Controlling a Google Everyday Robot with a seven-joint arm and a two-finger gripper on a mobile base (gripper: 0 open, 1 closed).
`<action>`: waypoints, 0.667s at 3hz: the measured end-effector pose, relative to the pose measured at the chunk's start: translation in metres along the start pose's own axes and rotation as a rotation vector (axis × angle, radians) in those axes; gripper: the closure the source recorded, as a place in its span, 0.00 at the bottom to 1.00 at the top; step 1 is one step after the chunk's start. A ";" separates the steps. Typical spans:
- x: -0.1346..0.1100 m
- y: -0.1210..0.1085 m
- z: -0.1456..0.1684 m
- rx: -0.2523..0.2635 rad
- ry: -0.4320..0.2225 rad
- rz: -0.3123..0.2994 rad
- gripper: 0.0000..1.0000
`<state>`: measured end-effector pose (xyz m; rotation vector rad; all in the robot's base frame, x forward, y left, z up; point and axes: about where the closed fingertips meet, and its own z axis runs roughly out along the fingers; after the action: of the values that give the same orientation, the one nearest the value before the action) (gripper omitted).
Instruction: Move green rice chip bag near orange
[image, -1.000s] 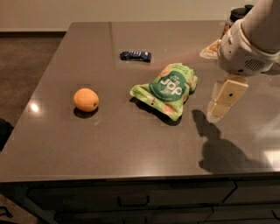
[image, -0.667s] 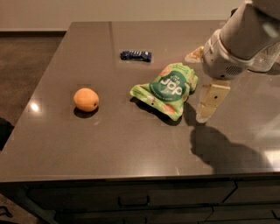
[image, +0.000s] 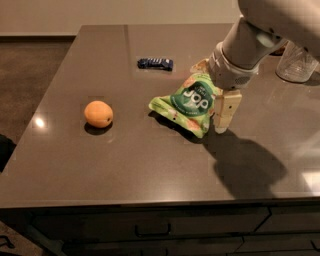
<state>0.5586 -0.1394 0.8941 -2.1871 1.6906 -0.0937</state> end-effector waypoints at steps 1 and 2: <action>-0.005 -0.015 0.011 -0.012 0.004 -0.100 0.00; -0.007 -0.024 0.022 -0.036 0.015 -0.175 0.00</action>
Offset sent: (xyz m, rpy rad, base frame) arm 0.0400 0.0242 -0.0190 -0.1246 -0.0076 0.2524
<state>0.5846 -0.1220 0.8830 -2.3635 1.5169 -0.1266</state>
